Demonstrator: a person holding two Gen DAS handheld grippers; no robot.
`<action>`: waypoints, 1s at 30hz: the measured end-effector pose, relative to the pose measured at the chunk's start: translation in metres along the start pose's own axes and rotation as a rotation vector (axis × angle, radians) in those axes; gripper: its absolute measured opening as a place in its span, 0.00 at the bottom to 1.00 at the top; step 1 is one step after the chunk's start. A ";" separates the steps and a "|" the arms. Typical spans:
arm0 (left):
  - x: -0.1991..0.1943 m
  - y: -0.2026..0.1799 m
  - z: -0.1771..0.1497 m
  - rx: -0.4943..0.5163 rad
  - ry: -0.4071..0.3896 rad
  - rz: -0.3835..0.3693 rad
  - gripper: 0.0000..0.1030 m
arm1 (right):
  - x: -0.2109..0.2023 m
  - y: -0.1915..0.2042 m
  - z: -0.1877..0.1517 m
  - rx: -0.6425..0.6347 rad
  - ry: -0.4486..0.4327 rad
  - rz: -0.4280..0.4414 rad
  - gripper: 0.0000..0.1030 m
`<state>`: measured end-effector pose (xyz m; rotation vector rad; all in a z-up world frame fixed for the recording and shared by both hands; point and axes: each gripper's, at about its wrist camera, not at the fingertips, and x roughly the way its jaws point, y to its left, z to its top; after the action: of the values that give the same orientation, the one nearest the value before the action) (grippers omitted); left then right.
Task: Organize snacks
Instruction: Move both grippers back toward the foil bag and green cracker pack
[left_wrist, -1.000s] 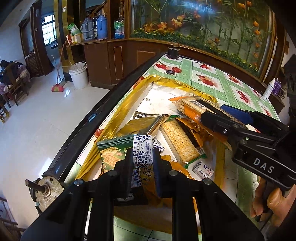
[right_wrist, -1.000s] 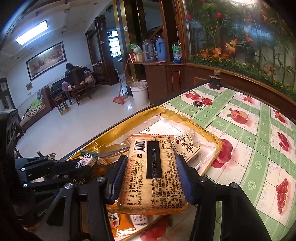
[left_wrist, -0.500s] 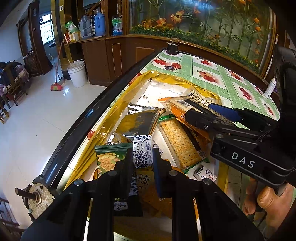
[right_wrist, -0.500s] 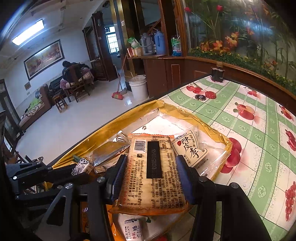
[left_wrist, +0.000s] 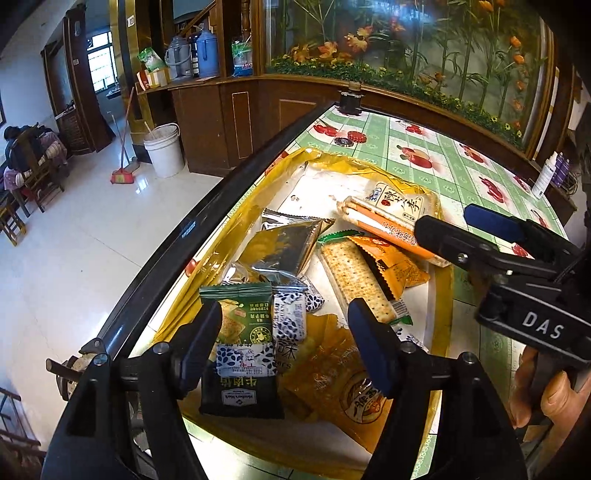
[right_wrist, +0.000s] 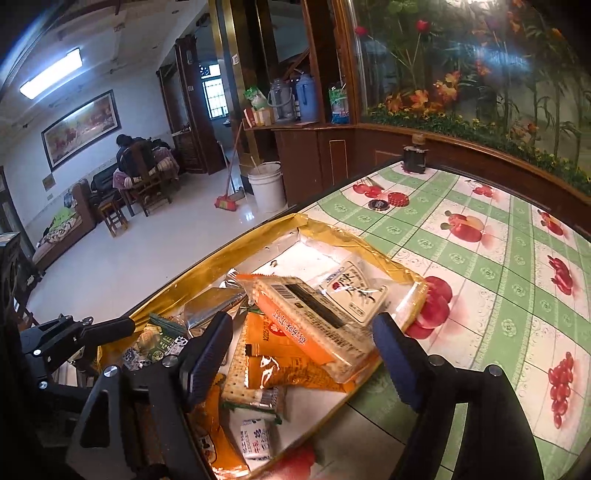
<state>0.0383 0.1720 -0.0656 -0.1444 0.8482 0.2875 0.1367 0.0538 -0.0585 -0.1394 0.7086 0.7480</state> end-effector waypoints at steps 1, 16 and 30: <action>-0.001 -0.001 0.000 0.001 0.000 0.000 0.69 | -0.005 -0.003 -0.001 0.006 -0.004 -0.004 0.78; -0.023 -0.046 -0.003 0.066 -0.024 -0.036 0.70 | -0.065 -0.056 -0.035 0.110 -0.025 -0.091 0.79; -0.026 -0.110 -0.008 0.163 -0.015 -0.110 0.71 | -0.127 -0.121 -0.078 0.218 -0.041 -0.212 0.80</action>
<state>0.0498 0.0603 -0.0496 -0.0363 0.8419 0.1159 0.1092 -0.1364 -0.0527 -0.0003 0.7195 0.4662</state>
